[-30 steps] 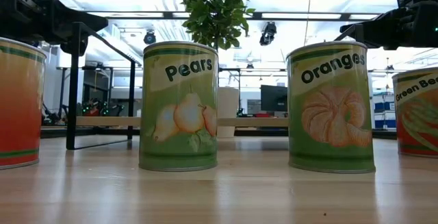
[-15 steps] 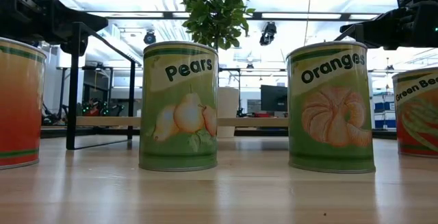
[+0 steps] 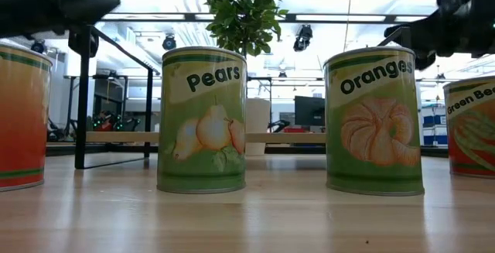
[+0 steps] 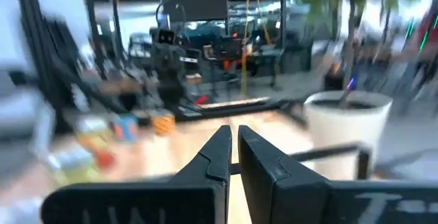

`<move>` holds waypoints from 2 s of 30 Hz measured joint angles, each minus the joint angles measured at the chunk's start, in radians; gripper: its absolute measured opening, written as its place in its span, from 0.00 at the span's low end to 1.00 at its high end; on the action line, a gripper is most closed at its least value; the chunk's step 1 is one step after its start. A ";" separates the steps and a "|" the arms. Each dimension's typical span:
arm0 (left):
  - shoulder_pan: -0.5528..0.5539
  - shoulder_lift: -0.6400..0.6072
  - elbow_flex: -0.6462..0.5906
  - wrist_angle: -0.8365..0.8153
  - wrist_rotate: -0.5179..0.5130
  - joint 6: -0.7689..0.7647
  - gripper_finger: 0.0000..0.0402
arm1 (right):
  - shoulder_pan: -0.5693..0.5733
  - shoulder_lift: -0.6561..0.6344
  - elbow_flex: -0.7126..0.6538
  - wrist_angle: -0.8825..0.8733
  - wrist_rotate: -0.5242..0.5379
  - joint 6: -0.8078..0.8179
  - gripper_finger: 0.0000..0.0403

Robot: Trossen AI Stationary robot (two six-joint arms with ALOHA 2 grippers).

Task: Pick and place cans onto a shelf
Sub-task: Put the canned oranges on the shelf

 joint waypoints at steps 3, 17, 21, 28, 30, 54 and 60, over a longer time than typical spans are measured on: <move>0.000 0.000 0.000 0.066 0.000 0.032 0.00 | 0.000 0.000 0.000 0.014 0.000 0.093 0.04; 0.000 0.000 0.000 0.398 0.000 0.030 0.00 | 0.000 0.000 0.012 0.128 -0.128 0.212 0.04; 0.000 0.000 0.000 0.453 0.000 0.030 0.00 | 0.000 0.001 0.041 0.134 -0.131 0.212 0.04; 0.000 0.000 0.000 0.472 0.000 0.029 0.00 | 0.000 0.072 0.117 0.135 -0.131 0.194 0.04; 0.000 0.000 0.000 0.473 0.000 0.031 0.00 | 0.000 0.109 0.143 0.134 -0.131 0.179 0.04; 0.000 0.000 0.000 0.584 0.000 0.094 0.00 | 0.002 0.533 0.461 0.125 -0.139 0.054 0.04; 0.000 0.012 0.000 0.587 0.044 0.076 0.00 | 0.002 0.610 0.497 0.127 -0.160 0.038 0.04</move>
